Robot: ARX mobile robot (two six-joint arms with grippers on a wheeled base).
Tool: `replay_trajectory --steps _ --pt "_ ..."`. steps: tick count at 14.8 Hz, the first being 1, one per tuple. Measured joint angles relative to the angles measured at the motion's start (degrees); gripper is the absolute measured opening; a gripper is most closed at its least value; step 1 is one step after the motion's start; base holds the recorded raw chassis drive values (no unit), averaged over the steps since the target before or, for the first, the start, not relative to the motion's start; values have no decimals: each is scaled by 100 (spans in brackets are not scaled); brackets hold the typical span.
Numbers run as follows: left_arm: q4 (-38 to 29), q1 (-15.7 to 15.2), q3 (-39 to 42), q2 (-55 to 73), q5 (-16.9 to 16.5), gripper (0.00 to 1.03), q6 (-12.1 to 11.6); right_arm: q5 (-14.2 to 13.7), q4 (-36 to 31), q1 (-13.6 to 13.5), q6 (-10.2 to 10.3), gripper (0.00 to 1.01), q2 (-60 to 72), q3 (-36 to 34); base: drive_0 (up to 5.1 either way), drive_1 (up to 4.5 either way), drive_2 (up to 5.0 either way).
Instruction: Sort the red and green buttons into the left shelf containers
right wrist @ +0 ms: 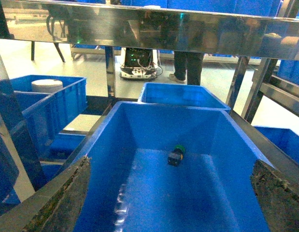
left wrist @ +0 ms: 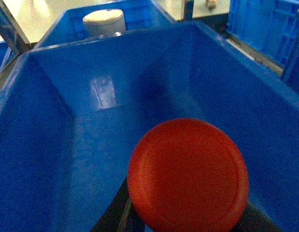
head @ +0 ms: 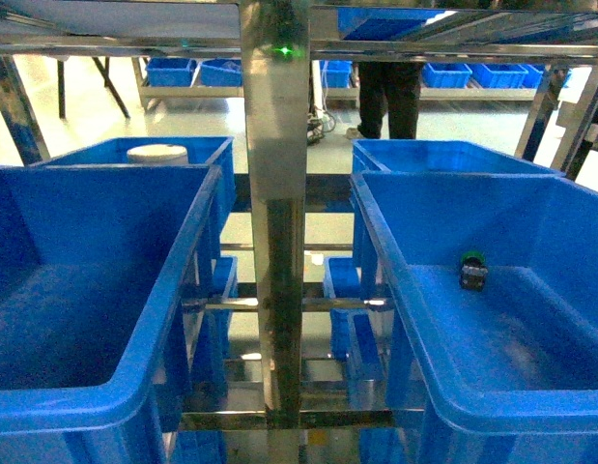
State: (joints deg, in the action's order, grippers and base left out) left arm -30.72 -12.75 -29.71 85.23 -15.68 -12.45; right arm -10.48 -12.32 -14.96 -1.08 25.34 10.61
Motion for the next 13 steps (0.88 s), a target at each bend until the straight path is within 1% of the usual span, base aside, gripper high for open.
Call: replay_trajectory --steps 2,3,4,5,6,7,8,9,10,11,12,13 --pt "417 22 -505 511 234 23 -232 0 0 0 0 98 0 0 0 0 0" --pt "905 22 -876 852 308 23 -275 0 0 0 0 98 0 0 0 0 0" --pt "1189 -72 -1191 1248 520 23 -389 0 0 0 0 98 0 0 0 0 0" --pt "1370 -236 -1360 1528 608 23 -564 0 0 0 0 98 0 0 0 0 0" --pt "1631 -334 -1491 1620 675 23 -647 0 2 0 0 98 2 0 0 0 0" --pt "1672 -369 -1550 1655 772 26 -680 0 0 0 0 98 2 0 0 0 0" --pt "1718 -330 -1556 1679 743 42 -710 0 0 0 0 98 2 0 0 0 0" --pt "1805 -221 -1596 1703 636 57 -680 0 2 0 0 98 2 0 0 0 0" --pt "1749 -157 -1644 1718 577 69 -590 0 0 0 0 98 0 0 0 0 0" --pt "1480 -118 -1641 1738 525 86 -514 0 0 0 0 98 4 0 0 0 0" --pt "1373 -107 -1585 1735 400 100 -393 0 -2 0 0 98 0 0 0 0 0" --pt "1132 -76 -1438 1709 428 97 -323 0 2 0 0 98 2 0 0 0 0"
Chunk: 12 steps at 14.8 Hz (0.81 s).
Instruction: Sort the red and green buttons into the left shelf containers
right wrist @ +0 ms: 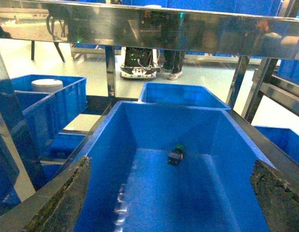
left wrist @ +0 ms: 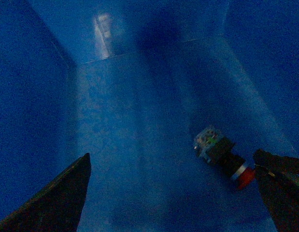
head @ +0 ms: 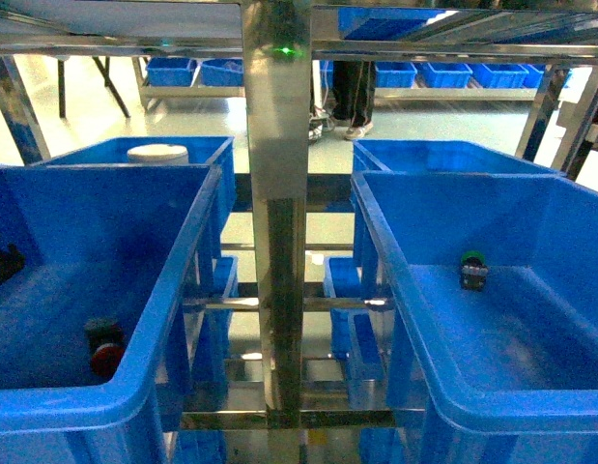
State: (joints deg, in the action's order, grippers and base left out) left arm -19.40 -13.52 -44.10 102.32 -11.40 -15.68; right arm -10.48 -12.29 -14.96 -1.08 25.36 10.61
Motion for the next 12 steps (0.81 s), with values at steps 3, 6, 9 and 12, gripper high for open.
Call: replay_trajectory --steps 3,6,9,12 --pt "-686 28 754 -634 -190 98 343 0 -4 0 0 98 -2 0 0 0 0" --pt "-1132 -125 1252 -1340 -588 98 734 0 -2 0 0 98 0 0 0 0 0" --pt "-946 -437 2133 -2684 -1056 98 1239 0 0 0 0 98 0 0 0 0 0" --pt "-358 -654 3104 -5204 -1528 98 1683 0 0 0 0 98 0 0 0 0 0"
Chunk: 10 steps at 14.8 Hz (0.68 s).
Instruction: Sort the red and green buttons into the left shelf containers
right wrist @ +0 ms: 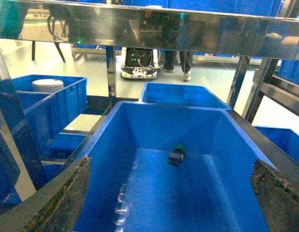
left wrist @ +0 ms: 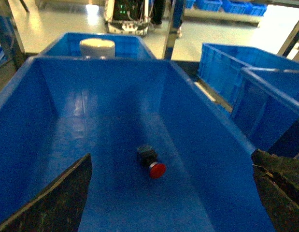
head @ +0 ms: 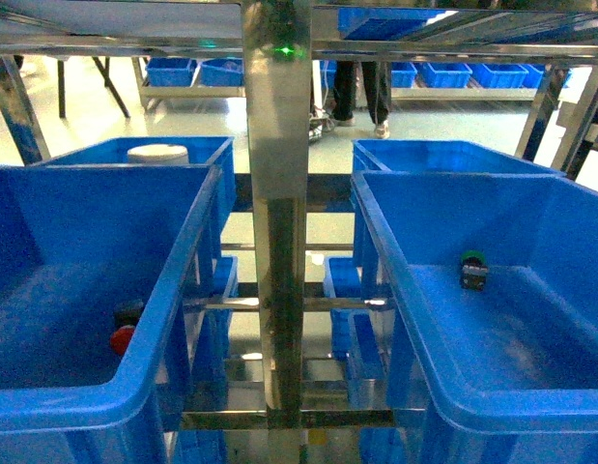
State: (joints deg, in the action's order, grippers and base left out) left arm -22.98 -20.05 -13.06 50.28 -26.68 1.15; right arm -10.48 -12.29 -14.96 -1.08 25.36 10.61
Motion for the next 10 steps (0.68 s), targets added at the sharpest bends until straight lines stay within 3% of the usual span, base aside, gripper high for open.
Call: replay_trajectory --steps 4,7,8,10 --pt "1895 389 422 -3768 339 98 662 -2 -2 0 0 98 -2 0 0 0 0" --pt "1906 352 420 -4015 376 98 791 -11 -15 0 2 98 0 -2 0 0 0" --pt "2277 511 380 -4120 828 91 599 -267 -304 13 17 87 -74 -120 0 0 0" --pt "2400 1003 520 -4341 1589 67 149 -111 -186 369 24 63 -420 -387 0 0 0"
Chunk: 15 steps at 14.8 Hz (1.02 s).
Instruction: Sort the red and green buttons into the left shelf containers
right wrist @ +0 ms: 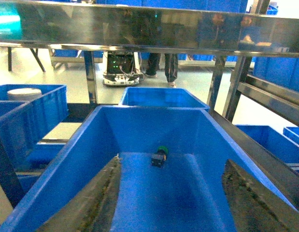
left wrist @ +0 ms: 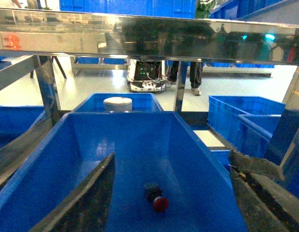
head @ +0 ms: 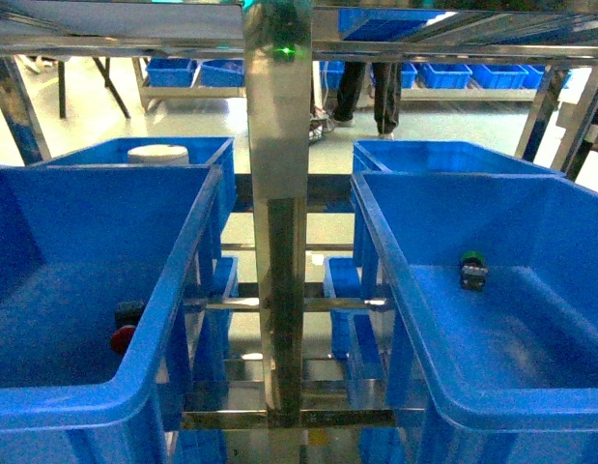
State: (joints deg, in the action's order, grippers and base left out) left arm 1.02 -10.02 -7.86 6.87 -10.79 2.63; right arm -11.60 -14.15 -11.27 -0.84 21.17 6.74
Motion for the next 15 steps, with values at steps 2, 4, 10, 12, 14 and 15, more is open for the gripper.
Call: replay_trajectory --steps 2,4,10,12,14,15 --pt "22 699 166 -166 848 43 -142 282 94 256 0 39 -254 -136 0 0 0" --pt "-15 1016 321 -282 1099 12 -166 981 282 905 0 8 -597 -295 0 0 0" --pt "-24 1008 702 -621 1060 2 -184 1158 1366 1128 26 2 -1786 -599 0 0 0" --pt "-109 1001 702 -627 1082 2 -184 1163 1473 1128 28 2 -2087 -599 0 0 0" --pt "-79 1003 702 -627 1084 2 -184 1163 1429 1128 28 2 -2085 -599 0 0 0" --pt "-83 1003 702 -627 1084 2 -184 1163 1440 1128 28 2 -2085 -599 0 0 0"
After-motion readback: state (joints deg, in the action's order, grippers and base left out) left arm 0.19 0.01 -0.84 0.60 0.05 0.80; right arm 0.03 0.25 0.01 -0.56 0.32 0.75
